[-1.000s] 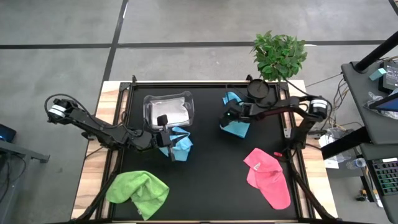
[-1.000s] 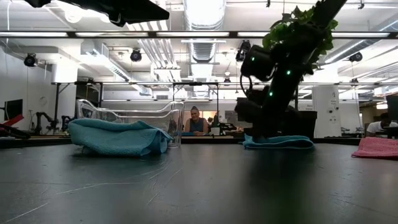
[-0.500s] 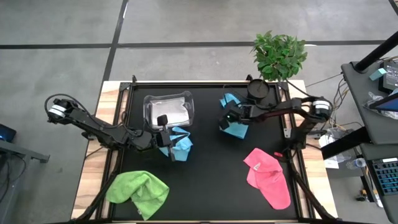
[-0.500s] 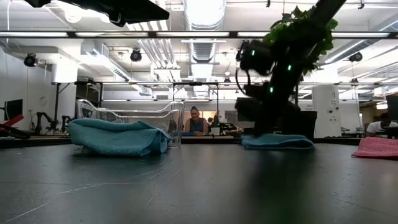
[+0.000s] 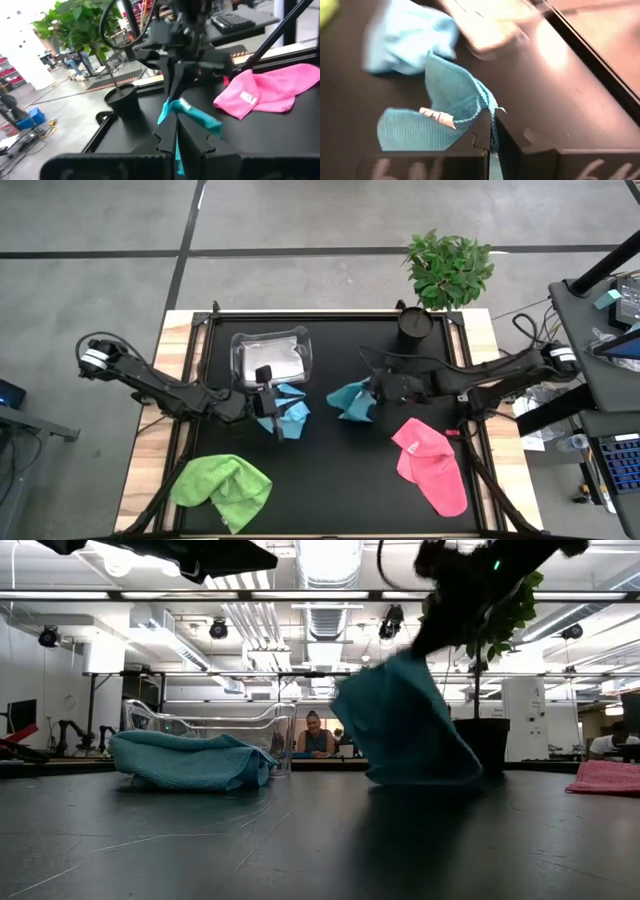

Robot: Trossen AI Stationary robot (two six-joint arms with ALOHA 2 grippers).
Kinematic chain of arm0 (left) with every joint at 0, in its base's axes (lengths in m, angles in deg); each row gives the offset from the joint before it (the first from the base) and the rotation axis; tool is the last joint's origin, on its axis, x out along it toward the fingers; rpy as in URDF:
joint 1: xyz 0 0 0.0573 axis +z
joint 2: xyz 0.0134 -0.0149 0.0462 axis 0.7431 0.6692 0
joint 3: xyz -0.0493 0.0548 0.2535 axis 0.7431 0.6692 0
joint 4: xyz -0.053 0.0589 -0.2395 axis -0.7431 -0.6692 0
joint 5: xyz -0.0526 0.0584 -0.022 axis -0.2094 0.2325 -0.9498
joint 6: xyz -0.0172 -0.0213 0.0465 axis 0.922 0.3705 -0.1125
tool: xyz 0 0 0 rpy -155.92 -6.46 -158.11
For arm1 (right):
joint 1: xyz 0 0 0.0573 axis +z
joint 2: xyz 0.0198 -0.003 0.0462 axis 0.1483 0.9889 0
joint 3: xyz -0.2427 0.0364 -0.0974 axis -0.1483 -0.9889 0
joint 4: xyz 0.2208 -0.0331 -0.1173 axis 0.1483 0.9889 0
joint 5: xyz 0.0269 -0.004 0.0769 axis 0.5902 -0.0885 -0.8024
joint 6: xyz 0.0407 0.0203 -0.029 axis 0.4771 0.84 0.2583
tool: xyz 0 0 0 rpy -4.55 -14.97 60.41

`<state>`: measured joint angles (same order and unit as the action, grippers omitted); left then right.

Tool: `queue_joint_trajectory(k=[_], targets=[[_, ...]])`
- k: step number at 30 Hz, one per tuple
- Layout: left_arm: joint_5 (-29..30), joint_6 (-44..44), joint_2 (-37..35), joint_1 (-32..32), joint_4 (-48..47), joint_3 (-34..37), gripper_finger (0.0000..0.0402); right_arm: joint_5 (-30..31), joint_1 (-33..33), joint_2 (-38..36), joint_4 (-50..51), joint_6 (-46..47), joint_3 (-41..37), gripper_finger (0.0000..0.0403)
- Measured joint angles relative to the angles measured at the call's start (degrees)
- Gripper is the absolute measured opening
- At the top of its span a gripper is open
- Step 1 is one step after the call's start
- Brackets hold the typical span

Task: Fold microfiber towels
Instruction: Fold the right blue microfiber cloth

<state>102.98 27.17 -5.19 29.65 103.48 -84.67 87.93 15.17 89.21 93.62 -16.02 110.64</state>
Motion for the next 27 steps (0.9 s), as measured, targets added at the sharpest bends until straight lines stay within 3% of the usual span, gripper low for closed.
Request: queue_joint_trajectory(k=[5,11,15,19,25,27], targets=[[-4.7,-0.2,2.3,0.1,1.2,-0.6,0.0032,0.2,4.4,-0.5,-8.0,-2.3,-0.3,0.0009],[-5.2,0.1,3.6,0.1,0.8,-0.8,0.0116,0.4,5.9,0.5,-15.6,-5.0,-0.4,0.0009],[-6.6,0.3,4.7,0.1,-5.4,-0.7,0.0161,0.5,5.8,0.4,-16.8,-4.9,-0.4,0.0009],[-8.7,1.7,5.1,0.2,-13.5,-0.5,0.0172,0.5,5.8,0.5,-17.6,-4.8,-0.4,0.0009],[-9.2,4.8,6.1,3.7,-11.0,-0.2,0.0173,0.5,5.8,0.6,-17.6,-3.9,-0.4,0.0009],[-12.0,6.0,6.6,4.9,-10.7,0.0,0.0173,0.5,5.8,0.6,-17.5,-3.9,-0.4,0.0009]])
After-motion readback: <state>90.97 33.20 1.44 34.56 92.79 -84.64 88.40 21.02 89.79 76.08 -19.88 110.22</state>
